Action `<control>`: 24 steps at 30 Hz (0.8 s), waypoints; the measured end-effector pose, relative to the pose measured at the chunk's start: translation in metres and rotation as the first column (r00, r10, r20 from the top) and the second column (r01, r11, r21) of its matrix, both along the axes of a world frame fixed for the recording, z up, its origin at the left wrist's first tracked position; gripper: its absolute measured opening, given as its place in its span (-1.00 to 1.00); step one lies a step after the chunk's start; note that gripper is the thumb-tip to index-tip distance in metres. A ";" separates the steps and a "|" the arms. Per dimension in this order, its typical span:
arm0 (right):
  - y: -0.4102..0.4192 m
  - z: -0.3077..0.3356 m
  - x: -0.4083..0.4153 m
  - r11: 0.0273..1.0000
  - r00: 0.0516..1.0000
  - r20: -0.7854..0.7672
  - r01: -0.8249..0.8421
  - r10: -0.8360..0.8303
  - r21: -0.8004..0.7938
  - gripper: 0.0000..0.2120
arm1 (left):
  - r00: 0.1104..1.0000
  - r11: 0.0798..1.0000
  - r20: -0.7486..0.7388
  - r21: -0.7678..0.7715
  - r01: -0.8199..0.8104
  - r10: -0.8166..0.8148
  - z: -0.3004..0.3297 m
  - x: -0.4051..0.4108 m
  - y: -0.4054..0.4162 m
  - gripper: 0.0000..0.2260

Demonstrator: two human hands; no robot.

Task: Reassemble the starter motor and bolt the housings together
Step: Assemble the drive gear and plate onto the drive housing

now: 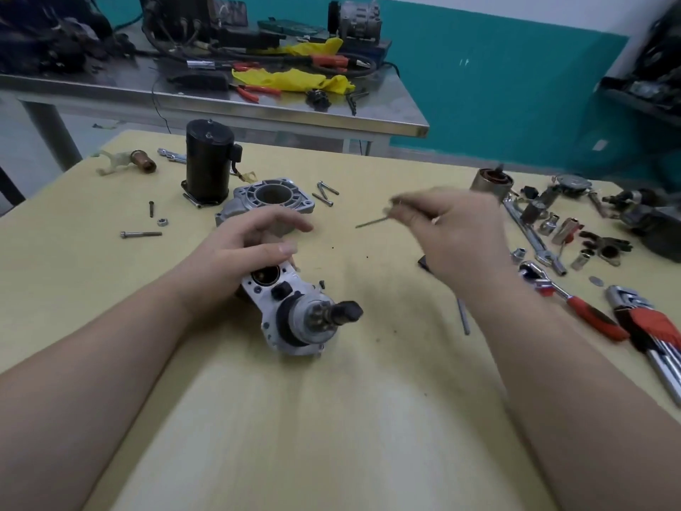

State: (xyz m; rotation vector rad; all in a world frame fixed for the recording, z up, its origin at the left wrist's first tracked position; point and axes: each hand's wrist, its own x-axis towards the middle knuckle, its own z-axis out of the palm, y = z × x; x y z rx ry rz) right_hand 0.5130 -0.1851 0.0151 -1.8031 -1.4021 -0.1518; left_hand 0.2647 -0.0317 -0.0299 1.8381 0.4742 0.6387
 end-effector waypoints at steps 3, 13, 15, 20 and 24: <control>0.010 -0.023 0.003 0.861 0.978 0.200 0.053 0.058 -0.506 -0.79 | 0.999 0.999 -0.031 0.029 0.035 -0.034 0.001 -0.001 0.005 -0.76; 0.019 -0.025 -0.036 0.817 0.907 0.364 0.041 0.211 -0.576 -0.65 | 0.999 1.000 -0.054 -0.013 -0.004 0.003 -0.002 0.001 0.003 -0.69; 0.029 -0.031 -0.055 0.791 0.910 0.327 -0.002 0.255 -0.611 -0.68 | 0.999 0.999 -0.042 -0.018 -0.029 0.028 -0.003 0.003 0.003 -0.65; 0.038 -0.037 -0.067 0.759 0.942 0.218 -0.055 0.254 -0.648 -0.86 | 0.997 0.990 -0.005 -0.119 -0.075 0.075 -0.005 0.006 -0.001 -0.54; 0.031 -0.042 -0.063 0.877 0.984 0.009 -0.156 0.179 -0.454 -0.93 | 0.995 0.985 -0.002 -0.146 -0.095 0.096 -0.005 0.009 -0.001 -0.51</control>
